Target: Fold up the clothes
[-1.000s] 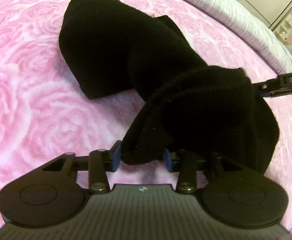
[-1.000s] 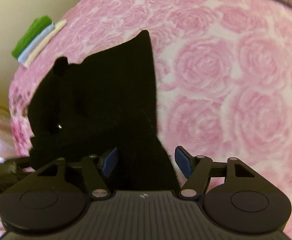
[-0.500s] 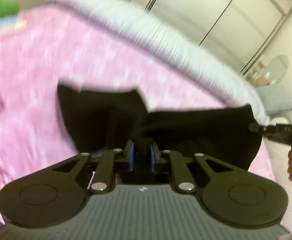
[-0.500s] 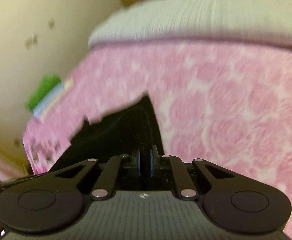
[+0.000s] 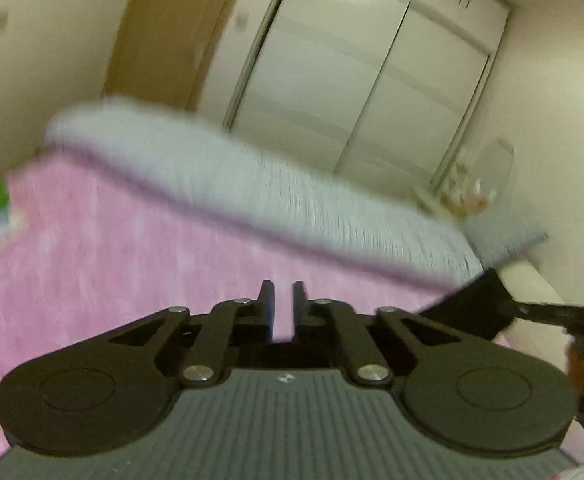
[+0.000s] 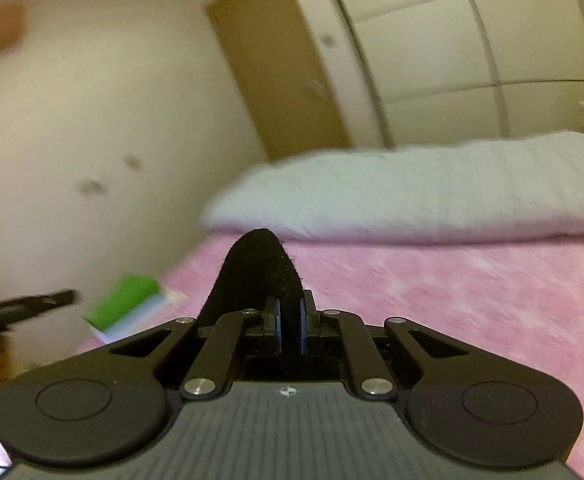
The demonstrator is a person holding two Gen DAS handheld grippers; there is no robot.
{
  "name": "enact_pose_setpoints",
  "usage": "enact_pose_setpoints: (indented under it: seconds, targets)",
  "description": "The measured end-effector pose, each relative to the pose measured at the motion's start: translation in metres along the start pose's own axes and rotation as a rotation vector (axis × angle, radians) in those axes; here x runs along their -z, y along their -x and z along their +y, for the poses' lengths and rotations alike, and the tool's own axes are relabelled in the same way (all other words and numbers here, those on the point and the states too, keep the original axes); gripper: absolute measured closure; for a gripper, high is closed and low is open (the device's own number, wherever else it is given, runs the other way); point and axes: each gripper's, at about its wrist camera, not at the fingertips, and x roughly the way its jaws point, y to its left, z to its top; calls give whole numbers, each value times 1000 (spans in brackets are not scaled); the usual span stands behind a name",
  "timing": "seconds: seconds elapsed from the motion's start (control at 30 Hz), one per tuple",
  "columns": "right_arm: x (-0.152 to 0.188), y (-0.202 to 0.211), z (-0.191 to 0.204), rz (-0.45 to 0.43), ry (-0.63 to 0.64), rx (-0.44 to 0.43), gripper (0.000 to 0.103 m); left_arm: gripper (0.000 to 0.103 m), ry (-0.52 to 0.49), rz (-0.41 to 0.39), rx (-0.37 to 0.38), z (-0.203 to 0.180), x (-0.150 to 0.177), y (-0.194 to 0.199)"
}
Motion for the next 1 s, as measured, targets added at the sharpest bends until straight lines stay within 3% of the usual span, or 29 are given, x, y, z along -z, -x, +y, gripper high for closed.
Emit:
enact_pose_setpoints:
  seconds: [0.03, 0.17, 0.27, 0.33, 0.53, 0.7, 0.87, 0.93, 1.0]
  targets:
    - [7, -11, -3, 46, -19, 62, 93, 78, 31, 52, -2, 6, 17, -10]
    - [60, -64, -44, 272, -163, 251, 93, 78, 162, 260, 0, 26, 90, -60]
    - [94, -83, -65, 342, -223, 336, 93, 73, 189, 374, 22, 34, 127, -93]
    - [103, -88, -76, 360, -268, 355, 93, 64, 175, 428, 42, 33, 139, -116]
    - [116, -81, -102, 350, -307, 379, 92, 55, 58, 508, 112, 22, 151, -195]
    - [131, -74, -122, 341, -344, 380, 92, 55, 1, 602, 107, 23, 167, -253]
    - [142, -74, -140, 336, -373, 377, 91, 69, 43, 672, 135, 22, 188, -284]
    - [145, -75, -147, 335, -382, 375, 91, 98, 48, 670, 132, 17, 192, -288]
    - [144, -77, -151, 330, -384, 368, 91, 98, 42, 644, 143, 10, 186, -282]
